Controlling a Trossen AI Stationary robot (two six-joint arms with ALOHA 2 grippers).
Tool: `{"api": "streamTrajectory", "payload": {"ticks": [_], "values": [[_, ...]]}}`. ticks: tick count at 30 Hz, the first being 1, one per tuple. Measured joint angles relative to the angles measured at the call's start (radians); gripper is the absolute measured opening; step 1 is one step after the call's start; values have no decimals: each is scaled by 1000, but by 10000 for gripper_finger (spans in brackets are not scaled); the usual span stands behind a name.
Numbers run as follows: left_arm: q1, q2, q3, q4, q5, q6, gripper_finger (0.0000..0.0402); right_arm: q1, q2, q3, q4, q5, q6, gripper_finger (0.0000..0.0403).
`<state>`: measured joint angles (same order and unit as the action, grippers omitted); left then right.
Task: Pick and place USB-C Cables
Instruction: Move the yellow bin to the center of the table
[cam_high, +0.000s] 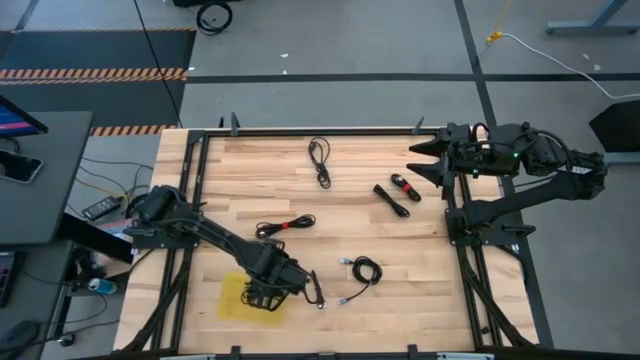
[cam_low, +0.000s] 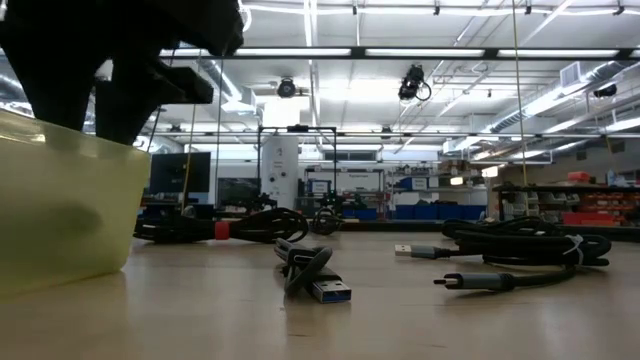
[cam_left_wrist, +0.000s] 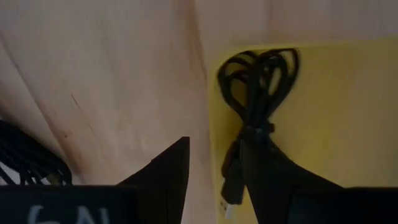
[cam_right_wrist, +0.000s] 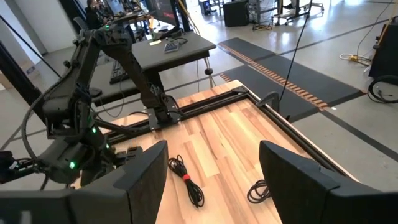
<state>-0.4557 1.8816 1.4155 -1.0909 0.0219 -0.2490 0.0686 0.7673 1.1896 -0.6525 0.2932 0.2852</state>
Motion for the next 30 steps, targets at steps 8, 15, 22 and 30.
{"api": "streamTrajectory", "payload": {"ticks": [8,15,22,30], "values": [[41,49,0,15,-2,1,124,0,0,0,0,0,0,256],[127,50,0,24,-25,-6,12,0,0,0,0,0,3,256],[213,50,29,36,-29,32,6,0,0,0,0,0,4,256],[341,48,296,50,-154,199,5,0,0,0,0,0,4,256]]}}
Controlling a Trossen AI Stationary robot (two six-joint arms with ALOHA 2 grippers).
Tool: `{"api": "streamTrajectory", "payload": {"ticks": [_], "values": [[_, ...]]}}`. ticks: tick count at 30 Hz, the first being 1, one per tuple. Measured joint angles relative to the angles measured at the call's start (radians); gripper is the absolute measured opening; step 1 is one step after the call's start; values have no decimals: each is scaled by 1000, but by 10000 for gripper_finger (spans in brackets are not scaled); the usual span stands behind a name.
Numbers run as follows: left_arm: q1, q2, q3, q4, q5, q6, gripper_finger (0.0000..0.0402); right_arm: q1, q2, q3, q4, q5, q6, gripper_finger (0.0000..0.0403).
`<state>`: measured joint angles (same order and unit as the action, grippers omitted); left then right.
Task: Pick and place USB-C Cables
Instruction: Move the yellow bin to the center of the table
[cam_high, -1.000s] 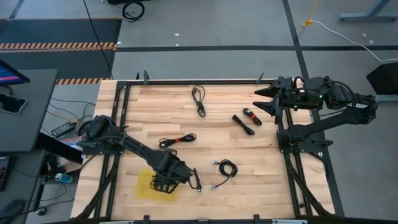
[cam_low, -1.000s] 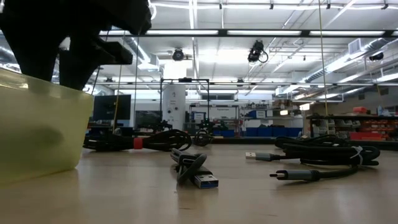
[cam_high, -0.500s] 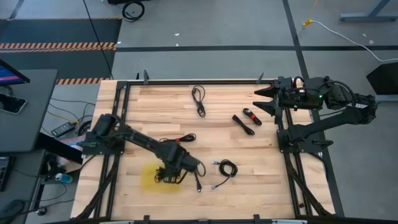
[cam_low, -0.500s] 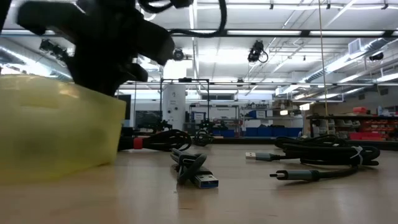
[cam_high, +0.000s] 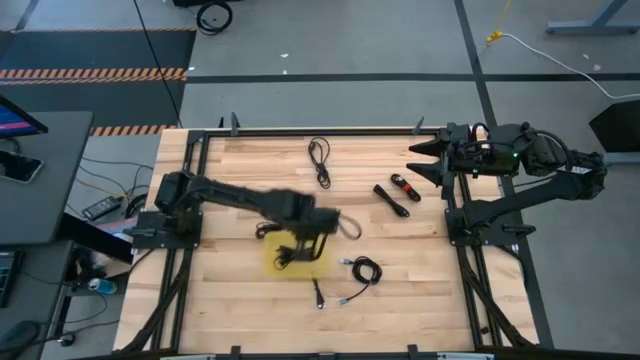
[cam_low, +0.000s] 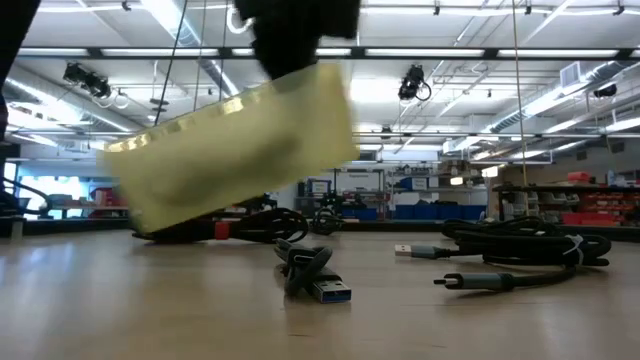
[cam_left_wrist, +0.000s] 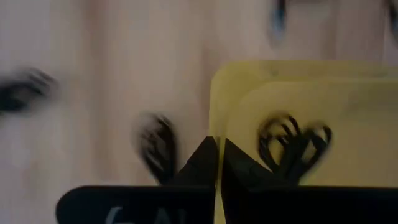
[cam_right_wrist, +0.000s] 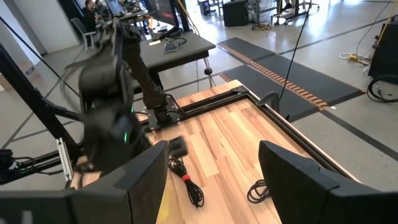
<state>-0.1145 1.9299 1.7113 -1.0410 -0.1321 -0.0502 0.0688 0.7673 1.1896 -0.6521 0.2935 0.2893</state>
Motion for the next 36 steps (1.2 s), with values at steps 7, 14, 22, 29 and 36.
{"api": "streamTrajectory", "payload": {"ticks": [7,14,22,29,36], "values": [[158,-2,174,71,-13,122,4,0,0,0,0,0,17,256],[236,38,178,216,64,259,4,0,0,0,0,0,23,256],[246,174,177,374,151,327,4,0,0,0,2,5,33,256],[244,201,177,199,159,324,4,0,0,0,8,5,33,256],[249,230,177,81,121,310,4,0,0,0,7,9,30,256]]}}
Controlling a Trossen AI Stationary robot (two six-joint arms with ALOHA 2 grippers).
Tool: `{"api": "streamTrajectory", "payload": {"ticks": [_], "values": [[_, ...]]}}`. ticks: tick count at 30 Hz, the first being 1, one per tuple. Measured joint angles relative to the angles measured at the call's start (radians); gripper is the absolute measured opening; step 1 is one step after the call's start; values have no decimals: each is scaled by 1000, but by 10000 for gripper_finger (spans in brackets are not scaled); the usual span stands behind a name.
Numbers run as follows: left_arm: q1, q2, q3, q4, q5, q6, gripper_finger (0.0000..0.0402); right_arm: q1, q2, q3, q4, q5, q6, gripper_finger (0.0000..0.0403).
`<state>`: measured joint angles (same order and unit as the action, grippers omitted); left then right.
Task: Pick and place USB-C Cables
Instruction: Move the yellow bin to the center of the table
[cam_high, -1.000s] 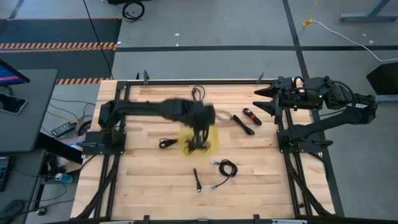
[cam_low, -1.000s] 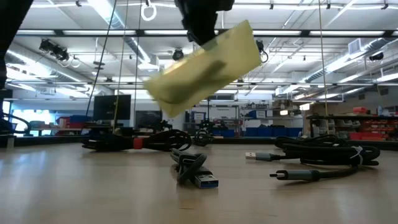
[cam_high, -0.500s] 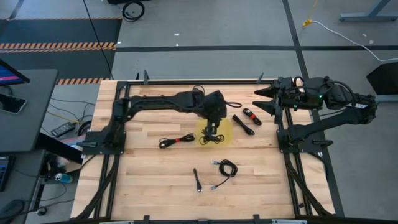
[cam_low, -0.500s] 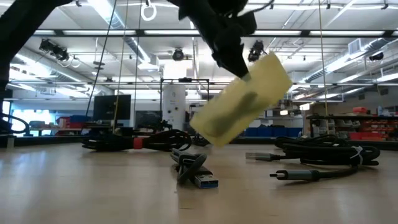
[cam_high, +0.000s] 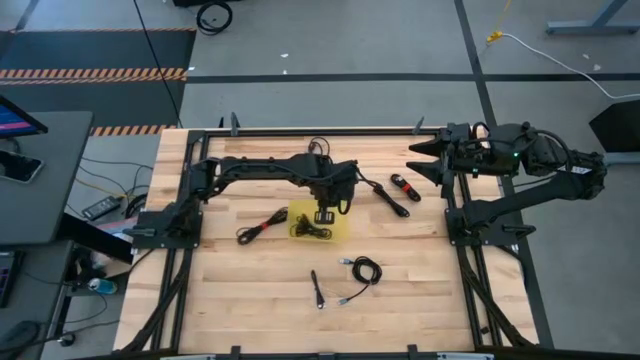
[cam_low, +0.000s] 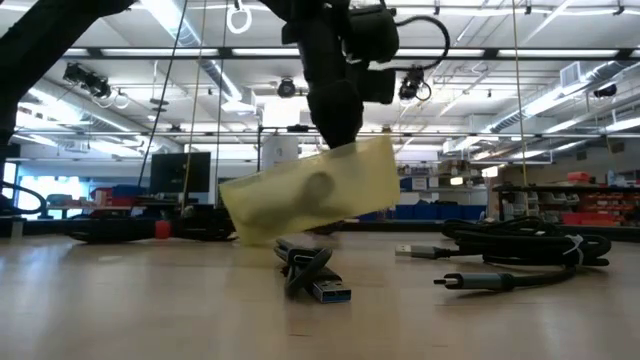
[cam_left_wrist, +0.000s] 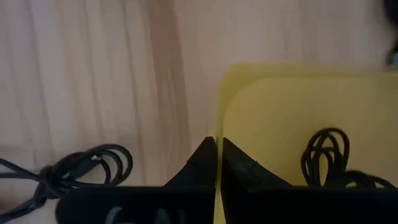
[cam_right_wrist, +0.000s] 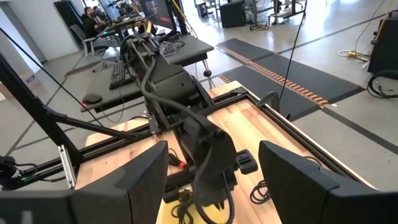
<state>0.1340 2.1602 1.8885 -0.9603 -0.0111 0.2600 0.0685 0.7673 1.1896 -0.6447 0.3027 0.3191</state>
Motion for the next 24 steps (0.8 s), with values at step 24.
{"api": "streamTrajectory", "payload": {"ticks": [24], "values": [[-14,80,-1,121,44,-57,4,0,0,0,0,0,2,256]]}}
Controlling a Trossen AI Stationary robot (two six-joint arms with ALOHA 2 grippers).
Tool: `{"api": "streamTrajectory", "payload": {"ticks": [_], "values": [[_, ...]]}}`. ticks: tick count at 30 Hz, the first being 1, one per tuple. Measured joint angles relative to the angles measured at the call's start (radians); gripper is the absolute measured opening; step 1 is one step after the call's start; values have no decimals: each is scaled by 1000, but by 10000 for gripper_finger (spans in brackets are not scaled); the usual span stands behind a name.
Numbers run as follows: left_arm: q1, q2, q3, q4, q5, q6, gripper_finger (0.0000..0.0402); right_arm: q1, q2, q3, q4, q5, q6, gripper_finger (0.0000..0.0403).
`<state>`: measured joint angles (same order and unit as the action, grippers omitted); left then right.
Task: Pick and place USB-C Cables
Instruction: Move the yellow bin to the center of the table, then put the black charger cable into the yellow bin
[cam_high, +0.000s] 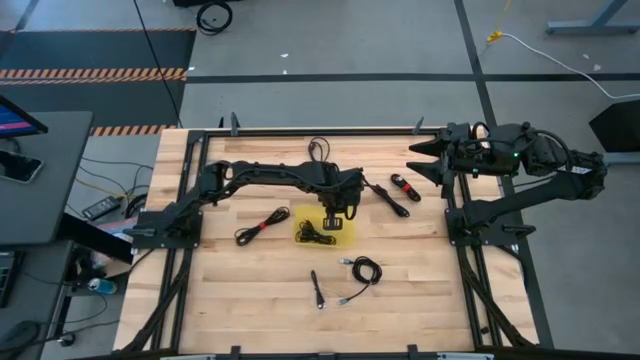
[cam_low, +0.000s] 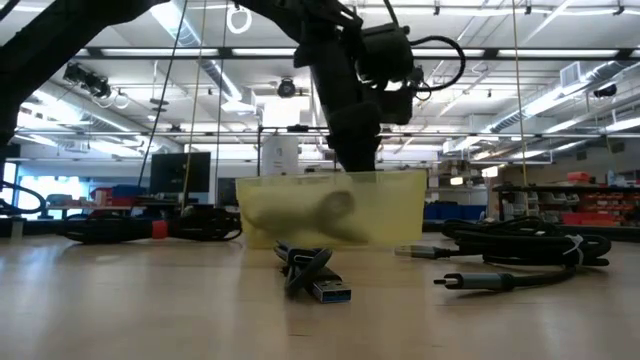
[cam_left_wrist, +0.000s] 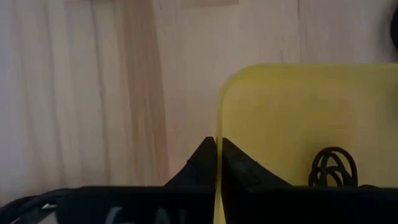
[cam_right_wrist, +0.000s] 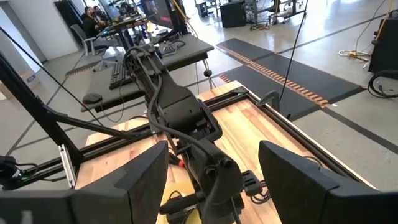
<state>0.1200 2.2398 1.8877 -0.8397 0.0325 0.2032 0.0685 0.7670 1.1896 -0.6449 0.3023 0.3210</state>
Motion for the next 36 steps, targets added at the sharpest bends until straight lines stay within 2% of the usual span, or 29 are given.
{"api": "streamTrajectory", "payload": {"ticks": [23,31,36], "values": [[14,37,1,71,-10,-31,6,0,0,0,1,0,2,256],[11,41,4,57,-17,-34,72,0,0,0,0,0,1,256],[12,38,126,-31,-16,-34,93,0,0,0,0,0,-1,256]]}}
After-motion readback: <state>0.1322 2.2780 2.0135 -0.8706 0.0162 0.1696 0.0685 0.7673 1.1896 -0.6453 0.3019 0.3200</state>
